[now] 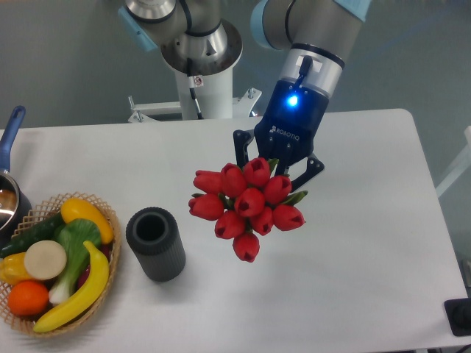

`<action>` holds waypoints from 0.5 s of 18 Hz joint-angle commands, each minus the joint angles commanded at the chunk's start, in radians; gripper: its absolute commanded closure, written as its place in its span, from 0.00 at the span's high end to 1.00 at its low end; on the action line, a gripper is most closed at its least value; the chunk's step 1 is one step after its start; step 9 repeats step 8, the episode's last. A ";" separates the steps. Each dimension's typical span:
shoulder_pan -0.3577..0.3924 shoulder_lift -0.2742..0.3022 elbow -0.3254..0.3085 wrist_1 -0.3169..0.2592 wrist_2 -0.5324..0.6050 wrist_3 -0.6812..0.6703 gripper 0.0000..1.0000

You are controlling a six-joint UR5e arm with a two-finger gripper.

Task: Pick up the flowers from the table
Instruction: 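Lift the red tulip bunch up off the table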

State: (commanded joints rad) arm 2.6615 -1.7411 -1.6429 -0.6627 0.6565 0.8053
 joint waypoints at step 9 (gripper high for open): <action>-0.002 -0.005 0.017 0.000 -0.002 -0.003 0.28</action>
